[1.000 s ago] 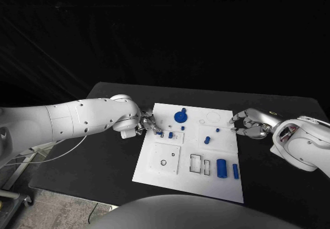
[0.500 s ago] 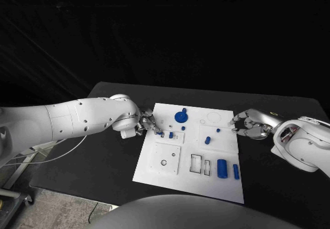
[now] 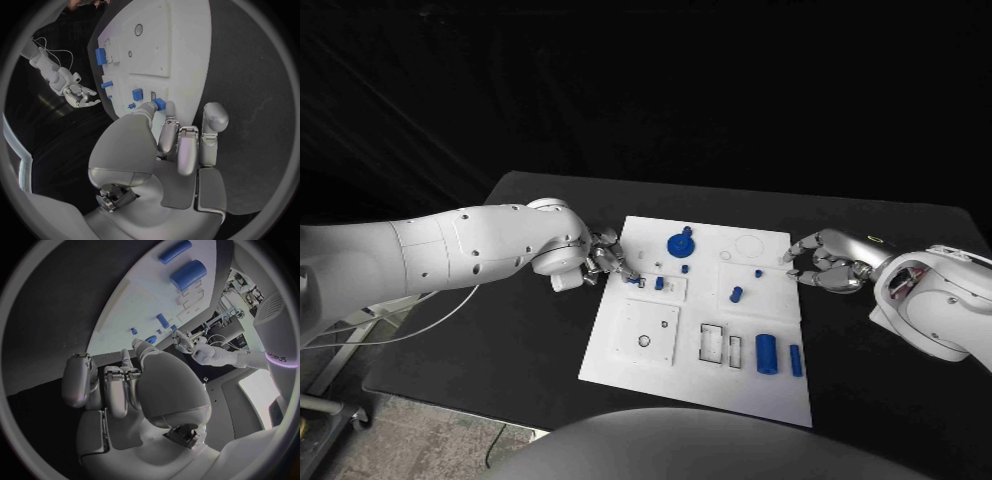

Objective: Assemble the parts on the task board

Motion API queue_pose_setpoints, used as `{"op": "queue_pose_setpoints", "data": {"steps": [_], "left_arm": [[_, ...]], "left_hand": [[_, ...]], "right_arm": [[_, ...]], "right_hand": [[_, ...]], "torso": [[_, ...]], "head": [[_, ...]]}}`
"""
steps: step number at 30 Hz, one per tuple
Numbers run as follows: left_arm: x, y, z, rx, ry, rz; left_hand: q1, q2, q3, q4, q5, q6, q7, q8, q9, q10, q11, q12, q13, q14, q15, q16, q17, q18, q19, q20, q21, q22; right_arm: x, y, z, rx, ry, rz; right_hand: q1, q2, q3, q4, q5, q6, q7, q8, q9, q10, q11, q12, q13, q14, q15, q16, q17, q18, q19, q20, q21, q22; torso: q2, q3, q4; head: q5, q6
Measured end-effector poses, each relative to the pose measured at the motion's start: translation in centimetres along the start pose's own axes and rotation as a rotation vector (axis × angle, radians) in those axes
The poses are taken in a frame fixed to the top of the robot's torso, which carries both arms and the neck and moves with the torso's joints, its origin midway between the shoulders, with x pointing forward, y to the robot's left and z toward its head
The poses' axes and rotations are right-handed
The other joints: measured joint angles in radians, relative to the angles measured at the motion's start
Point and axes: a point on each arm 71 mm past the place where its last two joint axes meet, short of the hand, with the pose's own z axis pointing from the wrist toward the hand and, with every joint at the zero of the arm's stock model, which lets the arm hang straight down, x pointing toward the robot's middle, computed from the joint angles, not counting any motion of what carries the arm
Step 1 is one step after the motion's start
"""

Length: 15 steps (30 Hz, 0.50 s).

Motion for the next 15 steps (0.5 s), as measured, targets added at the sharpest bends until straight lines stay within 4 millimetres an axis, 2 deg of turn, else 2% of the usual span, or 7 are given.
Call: {"op": "queue_pose_setpoints", "data": {"steps": [2, 3, 4, 6, 8, 9, 15], "left_arm": [[-0.02, 0.13, -0.02, -0.001, 0.000, -0.006], [-0.02, 0.21, -0.02, -0.002, 0.000, -0.009], [-0.01, 0.27, -0.02, -0.003, 0.000, -0.011], [0.00, 0.45, -0.03, -0.006, -0.001, -0.018], [-0.01, 0.59, -0.04, -0.008, -0.002, -0.024], [-0.02, 0.65, -0.05, -0.008, -0.003, -0.028], [-0.01, 0.98, -0.11, -0.010, -0.005, -0.050]], "left_hand": [[0.008, -0.007, 0.084, 0.010, -0.189, 0.003, 0.002, 0.002, 0.000, 0.000, 0.000, -0.004, 0.000, 0.000, 0.000, 0.000, 0.000, 0.000, -0.003, -0.003, 0.000, 0.000], [-0.009, -0.024, 0.145, 0.007, -0.226, 0.008, 0.005, 0.003, 0.000, 0.000, 0.000, -0.004, 0.000, 0.000, 0.000, 0.000, 0.000, 0.000, -0.003, -0.003, 0.002, 0.000], [-0.028, -0.044, 0.194, -0.002, -0.245, 0.012, 0.008, 0.008, 0.000, 0.000, 0.000, -0.004, 0.000, 0.000, 0.000, 0.000, 0.000, 0.000, -0.003, -0.003, 0.005, 0.000], [-0.051, -0.066, 0.243, -0.009, -0.259, 0.015, 0.004, 0.017, 0.000, 0.000, 0.000, -0.004, 0.000, 0.000, 0.000, 0.000, 0.000, 0.000, -0.003, -0.003, 0.005, 0.000], [-0.065, -0.079, 0.267, -0.014, -0.261, 0.018, 0.007, 0.021, 0.002, 0.000, 0.000, -0.004, 0.000, 0.000, 0.000, 0.000, 0.000, 0.000, -0.003, -0.003, 0.005, 0.000], [-0.074, -0.082, 0.285, -0.025, -0.261, 0.018, 0.007, 0.025, 0.002, 0.000, 0.000, -0.004, 0.000, 0.000, 0.000, 0.000, 0.000, 0.000, -0.003, -0.003, 0.005, 0.000], [-0.091, -0.088, 0.311, -0.032, -0.267, 0.031, 0.009, 0.032, 0.007, 0.000, 0.000, -0.004, 0.000, 0.000, 0.000, 0.000, 0.000, 0.000, -0.003, -0.003, 0.005, 0.000]], "right_arm": [[0.00, 0.00, 0.00, 0.000, 0.000, 0.000], [0.00, -0.01, 0.00, 0.001, 0.000, 0.000], [0.00, -0.02, 0.00, 0.001, 0.000, 0.000], [0.00, -0.03, -0.01, 0.001, 0.001, 0.000], [0.00, -0.05, -0.02, 0.002, 0.001, 0.000], [0.00, -0.07, -0.03, 0.002, 0.001, 0.000], [0.01, -0.15, -0.09, 0.005, 0.001, 0.000]], "right_hand": [[0.000, 0.000, 0.000, 0.000, 0.000, 0.003, -0.003, 0.000, 0.000, 0.000, 0.000, 0.000, 0.000, 0.000, 0.000, 0.000, 0.000, 0.000, 0.000, 0.000, 0.000, 0.000], [0.000, 0.000, 0.000, 0.000, 0.000, 0.003, -0.003, 0.000, 0.000, 0.000, 0.000, 0.000, 0.000, 0.000, 0.000, 0.000, 0.000, 0.000, 0.000, 0.000, 0.000, 0.000], [0.000, 0.000, 0.000, 0.000, 0.000, 0.003, -0.003, 0.000, 0.000, 0.000, 0.000, 0.000, 0.000, 0.000, 0.000, 0.000, 0.000, 0.000, 0.000, 0.000, 0.000, 0.000], [0.000, 0.000, 0.000, 0.000, 0.000, 0.003, -0.003, 0.000, 0.000, 0.000, 0.000, 0.000, 0.000, 0.000, 0.000, 0.000, 0.000, 0.000, 0.000, 0.000, 0.000, 0.001], [0.000, 0.000, 0.000, 0.000, 0.000, 0.003, -0.003, 0.000, 0.000, 0.000, 0.000, 0.000, 0.001, 0.000, 0.000, 0.000, 0.000, 0.000, 0.000, 0.000, 0.000, 0.001], [0.000, 0.000, 0.000, 0.000, 0.000, 0.003, -0.003, 0.000, 0.000, 0.000, 0.000, 0.000, 0.001, 0.000, 0.000, 0.000, 0.000, 0.000, 0.000, 0.000, 0.000, 0.001], [0.000, 0.000, 0.000, 0.000, 0.000, 0.003, -0.003, 0.000, 0.000, 0.000, 0.000, 0.000, 0.000, 0.000, 0.000, 0.000, 0.001, 0.000, 0.000, 0.000, 0.000, 0.001]], "torso": [[0.000, 0.0000, 0.0000], [0.000, 0.0000, -0.0001], [0.000, 0.0000, -0.0002], [0.000, 0.0000, -0.0002], [0.000, 0.0000, -0.0002], [0.000, 0.0000, -0.0003], [0.000, 0.0000, -0.0009]], "head": [[0.000, 0.000], [0.000, 0.000], [0.000, 0.000], [0.000, 0.000], [-0.001, 0.000], [-0.001, 0.000], [-0.002, 0.000]]}}
